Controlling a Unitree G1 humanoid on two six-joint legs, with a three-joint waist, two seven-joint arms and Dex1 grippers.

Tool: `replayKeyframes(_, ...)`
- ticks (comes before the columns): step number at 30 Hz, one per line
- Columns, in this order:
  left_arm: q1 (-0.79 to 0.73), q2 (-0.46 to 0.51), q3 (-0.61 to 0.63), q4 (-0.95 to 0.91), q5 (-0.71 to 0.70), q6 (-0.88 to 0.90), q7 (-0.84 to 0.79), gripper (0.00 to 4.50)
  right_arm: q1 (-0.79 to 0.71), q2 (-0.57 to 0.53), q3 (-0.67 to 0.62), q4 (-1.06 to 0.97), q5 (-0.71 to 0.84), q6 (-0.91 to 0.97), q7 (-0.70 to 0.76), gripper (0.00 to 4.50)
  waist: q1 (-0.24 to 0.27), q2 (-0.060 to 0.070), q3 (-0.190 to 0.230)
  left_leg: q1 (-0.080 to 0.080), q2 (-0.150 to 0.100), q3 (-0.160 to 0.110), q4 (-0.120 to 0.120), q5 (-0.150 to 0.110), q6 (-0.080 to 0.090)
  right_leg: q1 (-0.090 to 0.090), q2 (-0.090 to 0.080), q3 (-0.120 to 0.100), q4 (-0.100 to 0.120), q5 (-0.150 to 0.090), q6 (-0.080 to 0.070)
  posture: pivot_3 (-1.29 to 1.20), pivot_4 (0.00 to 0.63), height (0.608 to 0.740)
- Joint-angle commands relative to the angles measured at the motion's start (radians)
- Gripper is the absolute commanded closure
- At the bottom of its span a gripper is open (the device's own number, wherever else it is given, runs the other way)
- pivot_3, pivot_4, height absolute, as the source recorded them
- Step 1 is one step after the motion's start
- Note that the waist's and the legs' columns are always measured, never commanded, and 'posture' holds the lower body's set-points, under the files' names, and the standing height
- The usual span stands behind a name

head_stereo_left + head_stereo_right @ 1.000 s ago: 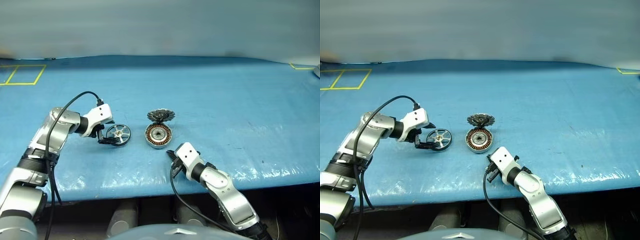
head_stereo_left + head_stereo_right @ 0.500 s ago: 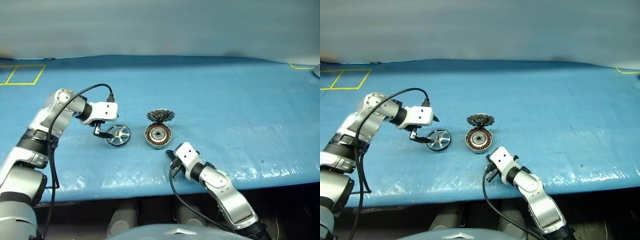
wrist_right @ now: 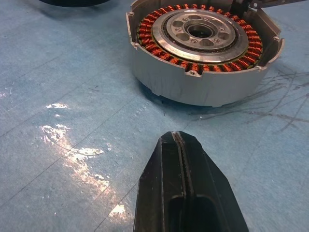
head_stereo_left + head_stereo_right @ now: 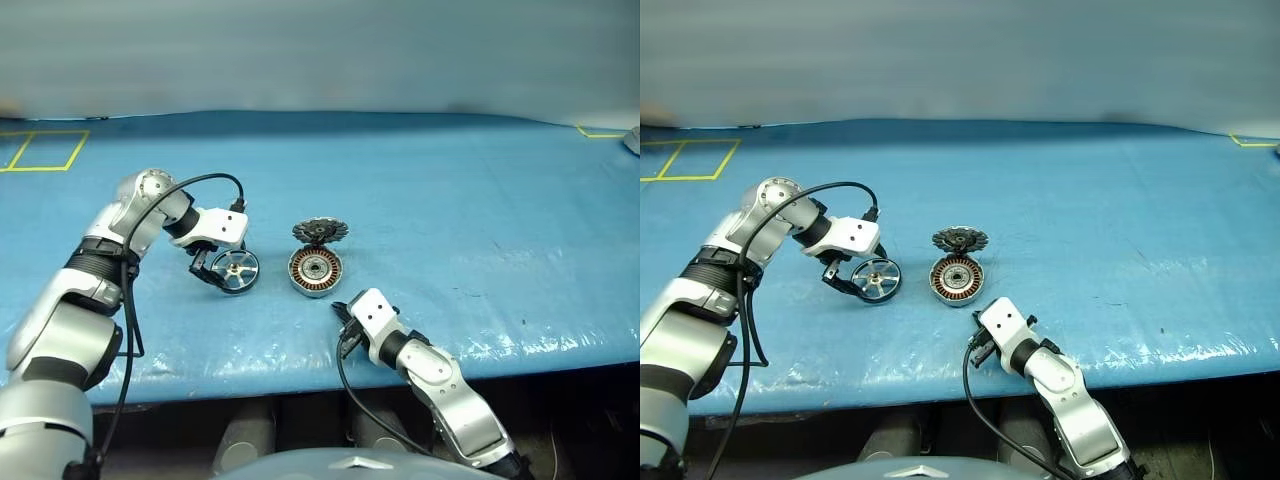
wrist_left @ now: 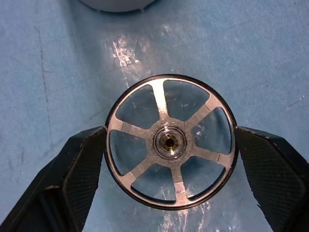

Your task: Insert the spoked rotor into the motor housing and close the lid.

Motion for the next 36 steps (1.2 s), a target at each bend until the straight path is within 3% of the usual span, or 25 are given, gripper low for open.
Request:
replayKeyframes(1,-0.030,-0.005,0.005,0.019,0.031,0.019,0.015,0.01,0.016,-0.002,0.006,-0.023,-0.007,0.008,-0.006,4.50,0.000,0.000,0.000,0.000,0.000,0.000,0.000,0.000,0.000,0.000,0.000,0.000,0.000,0.000,0.000,0.00,0.150,0.740)
replayKeyframes(27,0.019,-0.051,0.056,-0.013,-0.012,0.183,0.028,0.01,0.024,-0.005,0.016,-0.028,-0.033,0.017,-0.003,4.50,0.000,0.000,0.000,0.000,0.000,-0.002,0.002,0.000,0.000,0.001,0.000,0.000,0.001,0.000,0.000,0.00,0.150,0.740)
replayKeyframes(36,0.000,-0.021,0.073,-0.005,-0.021,0.155,0.023,0.01,0.018,-0.012,0.018,-0.025,-0.032,0.021,0.002,4.50,0.000,0.000,0.000,0.000,0.000,-0.003,0.002,0.000,0.000,0.001,0.000,0.000,0.001,0.000,0.000,0.00,0.150,0.740)
